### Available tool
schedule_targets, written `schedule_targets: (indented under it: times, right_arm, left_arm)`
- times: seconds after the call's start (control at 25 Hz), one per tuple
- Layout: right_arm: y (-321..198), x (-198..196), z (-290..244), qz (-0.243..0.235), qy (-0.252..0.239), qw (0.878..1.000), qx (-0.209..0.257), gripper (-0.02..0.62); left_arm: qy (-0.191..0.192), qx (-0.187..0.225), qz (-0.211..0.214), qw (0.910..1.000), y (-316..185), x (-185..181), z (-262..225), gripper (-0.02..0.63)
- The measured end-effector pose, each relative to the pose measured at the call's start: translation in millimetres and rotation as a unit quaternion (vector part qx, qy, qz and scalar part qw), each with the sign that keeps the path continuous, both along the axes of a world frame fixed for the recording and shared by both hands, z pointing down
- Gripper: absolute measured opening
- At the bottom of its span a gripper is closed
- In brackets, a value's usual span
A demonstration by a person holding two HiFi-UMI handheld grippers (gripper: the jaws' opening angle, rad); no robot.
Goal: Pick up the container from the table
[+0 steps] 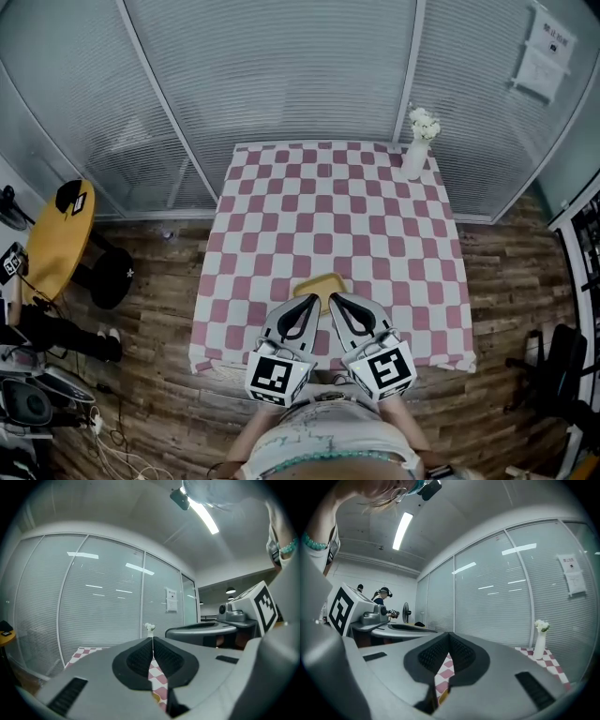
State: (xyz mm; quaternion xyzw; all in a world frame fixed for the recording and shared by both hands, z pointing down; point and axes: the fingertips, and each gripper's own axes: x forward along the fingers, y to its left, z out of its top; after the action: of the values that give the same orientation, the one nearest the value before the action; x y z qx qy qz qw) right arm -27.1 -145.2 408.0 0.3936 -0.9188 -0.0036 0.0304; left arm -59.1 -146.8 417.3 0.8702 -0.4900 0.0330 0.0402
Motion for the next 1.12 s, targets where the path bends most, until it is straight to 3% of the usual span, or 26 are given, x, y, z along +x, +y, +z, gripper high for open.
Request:
schedule_targets:
  times: [0.84,1.12]
  right_arm:
    - [-65,-49,19,0.052,0.017,0.998,-0.019,-0.008]
    - [-72,-49,29,0.066,0.01,0.997,-0.031,-0.008]
  left_arm:
    - [0.001,-0.014,0.056,0.9983,-66,-47,17,0.015]
    - [-0.007,-0.024,0.073,0.997,-75,-46,28,0.015]
